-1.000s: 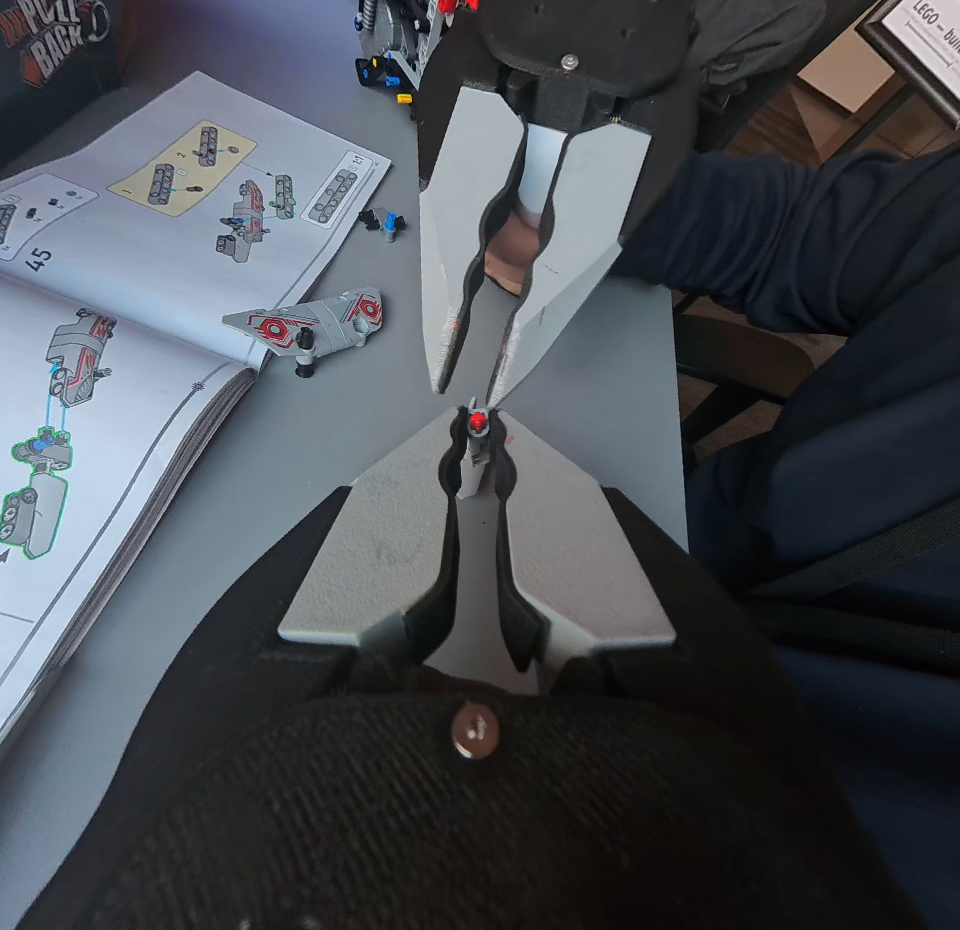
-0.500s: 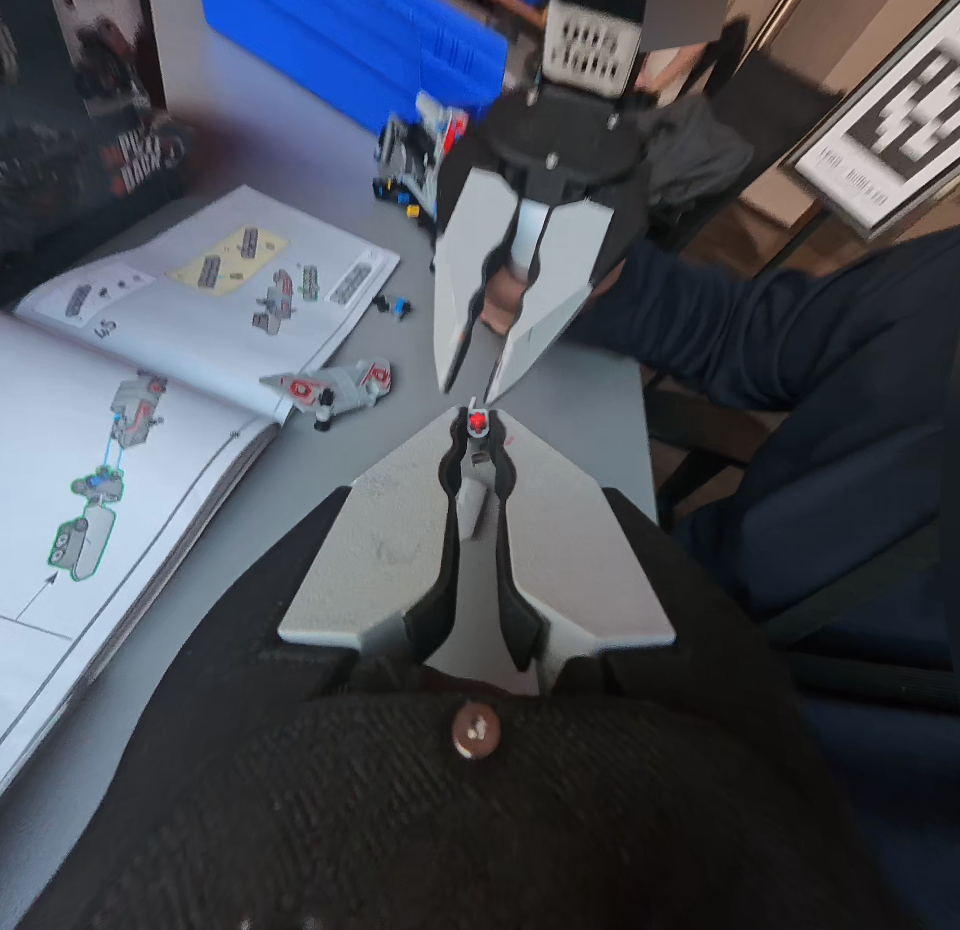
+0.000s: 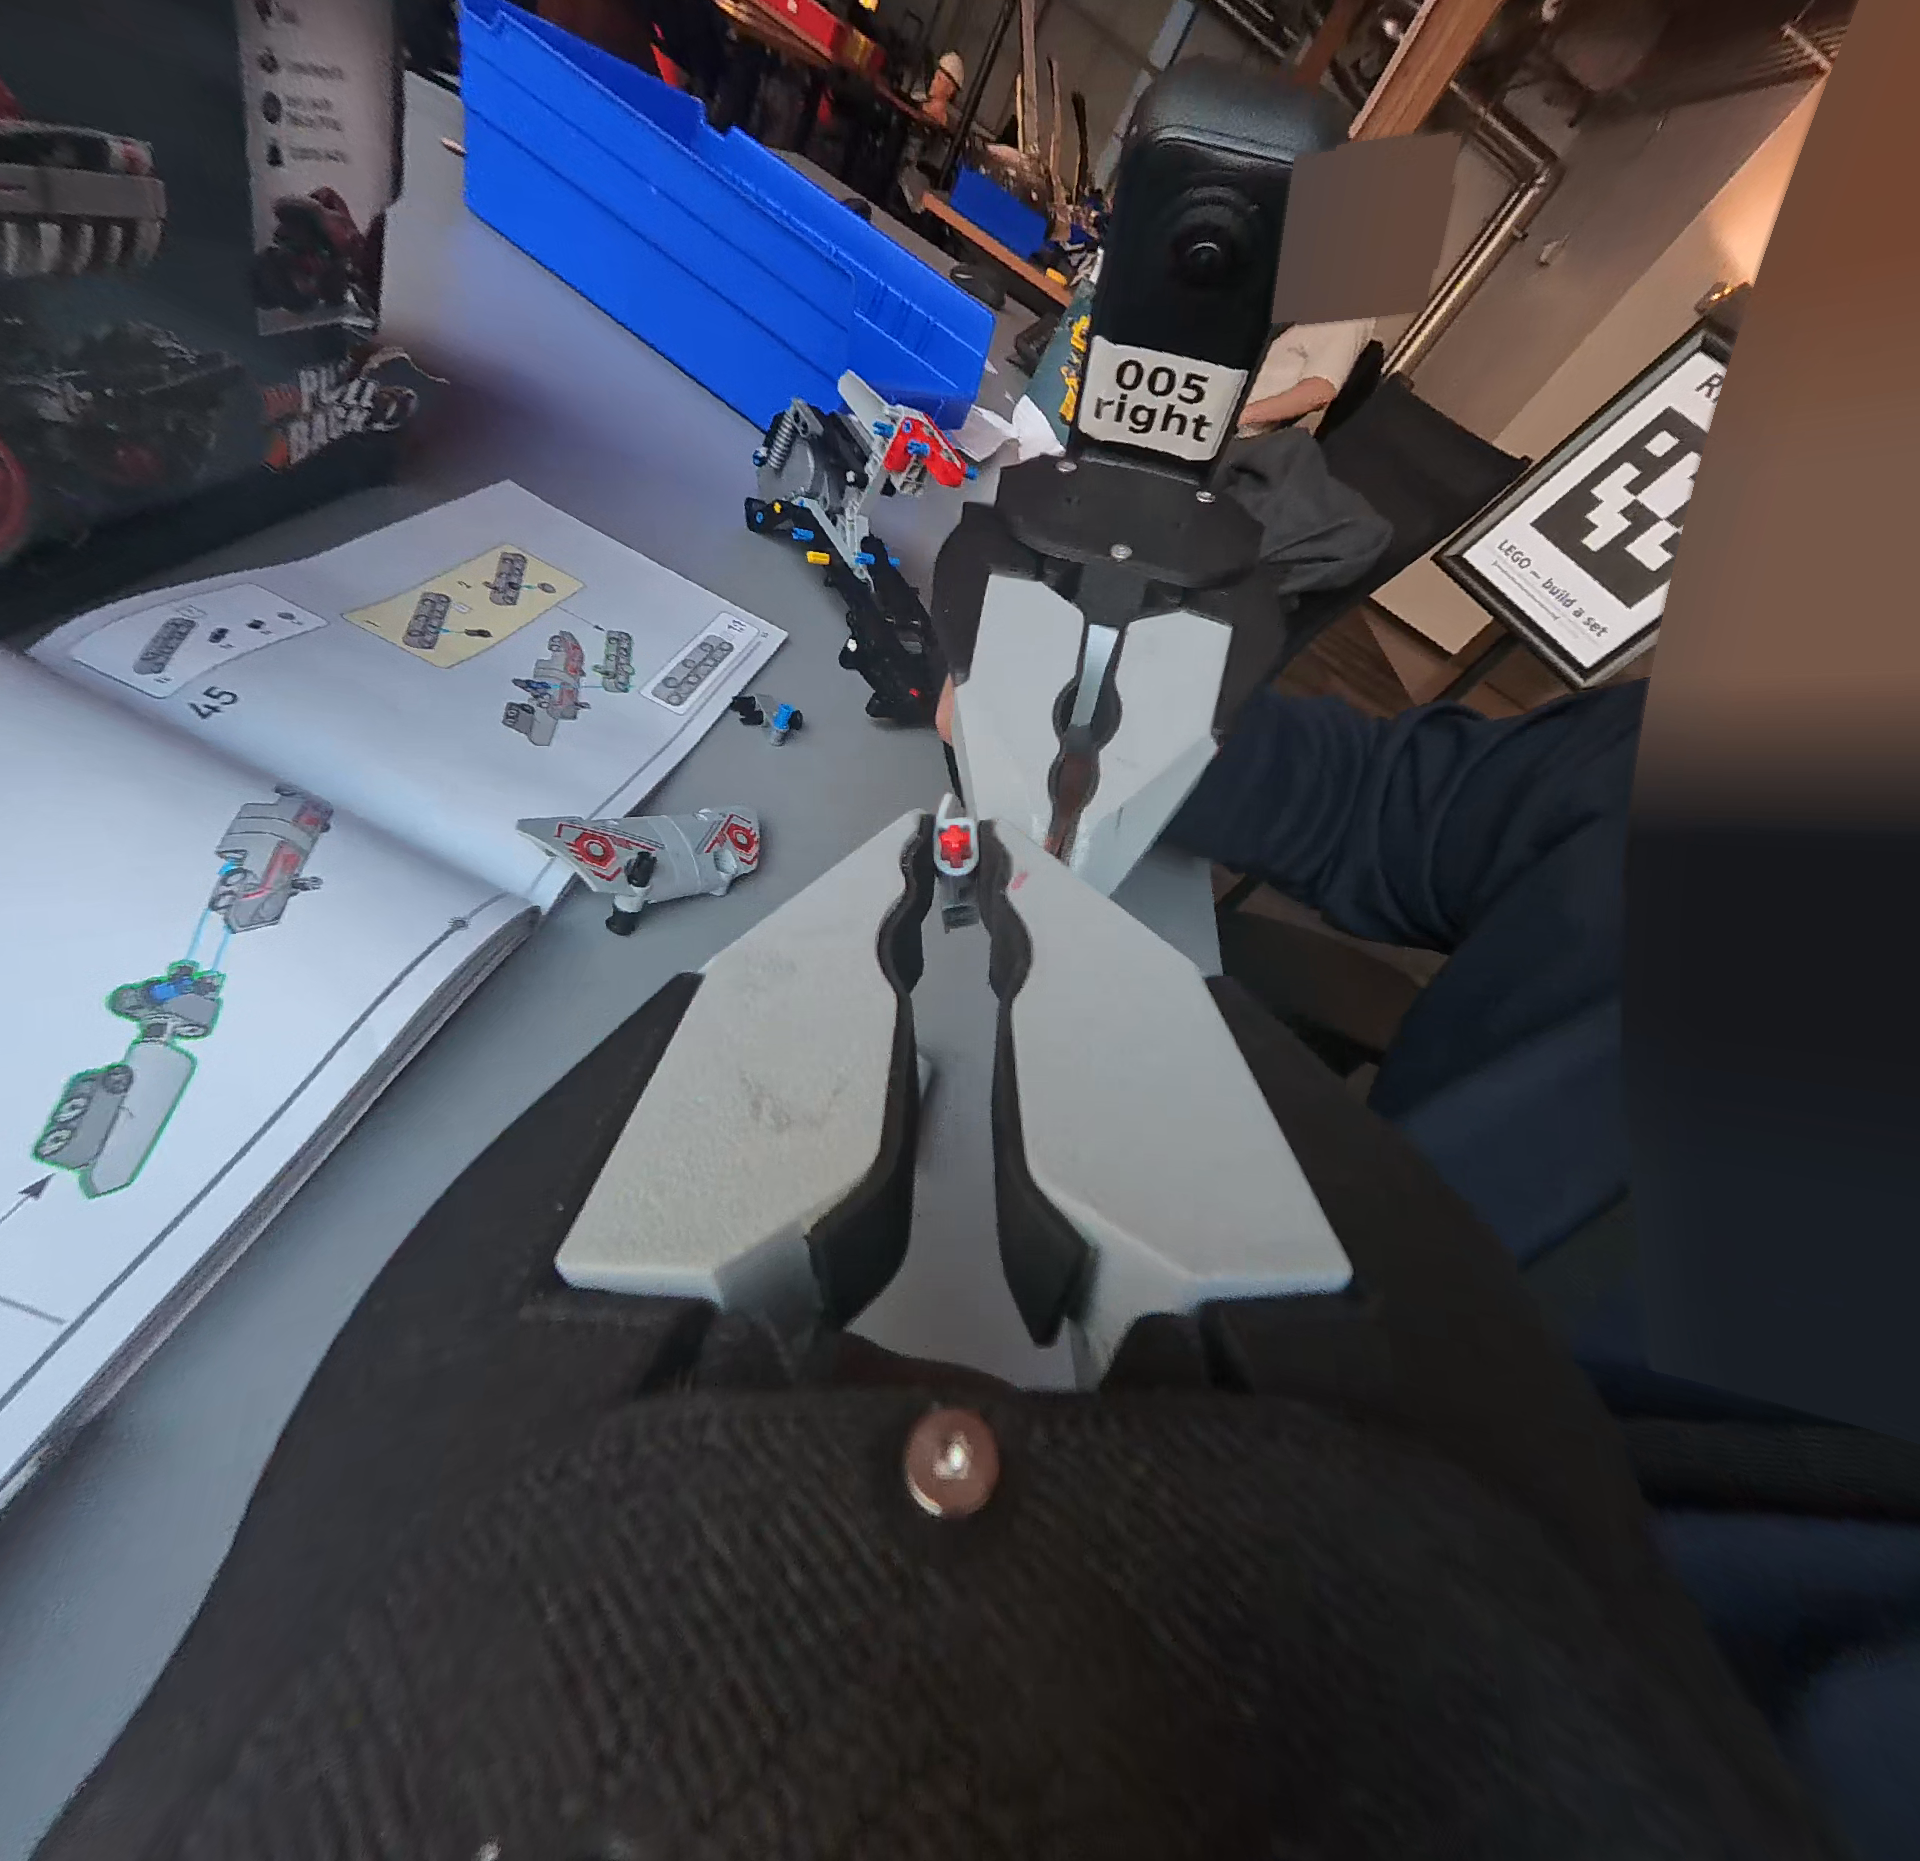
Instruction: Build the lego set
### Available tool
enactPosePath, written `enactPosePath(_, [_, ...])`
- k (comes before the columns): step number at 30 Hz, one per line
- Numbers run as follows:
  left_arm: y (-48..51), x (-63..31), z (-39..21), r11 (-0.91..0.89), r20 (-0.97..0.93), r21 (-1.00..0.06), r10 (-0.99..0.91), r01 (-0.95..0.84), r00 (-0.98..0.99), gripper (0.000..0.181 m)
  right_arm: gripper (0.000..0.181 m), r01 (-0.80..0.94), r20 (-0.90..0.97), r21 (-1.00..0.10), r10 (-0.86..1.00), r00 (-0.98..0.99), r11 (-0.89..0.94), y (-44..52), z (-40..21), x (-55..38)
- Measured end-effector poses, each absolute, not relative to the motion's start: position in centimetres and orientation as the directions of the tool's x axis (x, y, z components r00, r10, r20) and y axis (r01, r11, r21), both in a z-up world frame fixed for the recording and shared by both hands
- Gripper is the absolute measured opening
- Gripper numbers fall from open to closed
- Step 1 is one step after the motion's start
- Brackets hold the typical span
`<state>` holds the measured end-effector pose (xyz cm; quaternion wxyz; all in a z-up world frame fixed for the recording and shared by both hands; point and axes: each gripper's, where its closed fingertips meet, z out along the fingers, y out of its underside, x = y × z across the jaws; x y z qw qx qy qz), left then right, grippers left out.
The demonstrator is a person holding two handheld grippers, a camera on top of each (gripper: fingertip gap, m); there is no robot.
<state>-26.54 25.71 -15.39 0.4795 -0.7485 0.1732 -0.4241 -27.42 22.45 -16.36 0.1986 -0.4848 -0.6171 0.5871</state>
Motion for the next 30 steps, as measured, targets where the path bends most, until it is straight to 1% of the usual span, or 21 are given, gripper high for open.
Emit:
enactPosePath(2, [25.6, -26.3, -15.6, -0.489, 0.472, -0.861, -0.67, 0.139, 0.572, 0.004, 0.0, 0.401, -0.332, -0.906, 0.819, -0.469, -0.138, 21.9, -17.0, -27.2])
enactPosePath(6, [25.8, -26.6, -16.1, -0.519, 0.503, -0.841, -0.649, 0.152, 0.571, 0.004, 0.0, 0.426, -0.243, -0.903, 0.883, -0.402, -0.055, 23.3, -18.1, -27.3])
enactPosePath(10, [26.0, -26.9, -16.2, -0.549, 0.547, -0.815, -0.623, 0.185, 0.559, 0.004, 0.001, 0.438, -0.257, -0.896, 0.889, -0.379, -0.073, 23.8, -18.1, -27.3])
enactPosePath(18, [26.2, -27.0, -16.9, -0.563, 0.544, -0.808, -0.605, 0.171, 0.582, 0.004, 0.0, 0.468, -0.233, -0.882, 0.909, -0.345, -0.048, 24.5, -18.8, -27.3])
enactPosePath(20, [26.1, -27.0, -16.8, -0.556, 0.536, -0.814, -0.611, 0.167, 0.583, 0.004, 0.009, 0.488, -0.205, -0.872, 0.924, -0.323, -0.023, 24.9, -19.2, -27.3])
enactPosePath(22, [26.1, -27.0, -16.7, -0.555, 0.537, -0.815, -0.613, 0.167, 0.579, 0.004, 0.009, 0.491, -0.183, -0.871, 0.933, -0.311, -0.007, 25.3, -19.4, -27.3])
enactPosePath(25, [26.1, -26.8, -17.1, -0.563, 0.533, -0.812, -0.613, 0.15, 0.583, 0.004, 0.007, 0.479, -0.227, -0.877, 0.91, -0.345, -0.037, 24.4, -19.0, -27.4])
enactPosePath(27, [26.0, -26.4, -17.1, -0.57, 0.544, -0.807, -0.617, 0.153, 0.569, 0.004, 0.0, 0.478, -0.233, -0.878, 0.904, -0.359, -0.037, 23.9, -19.2, -27.5])
enactPosePath(30, [25.9, -26.1, -17.2, -0.574, 0.544, -0.806, -0.62, 0.146, 0.565, 0.004, 0.0, 0.482, -0.278, -0.873, 0.887, -0.369, -0.073, 23.4, -19.4, -27.7])
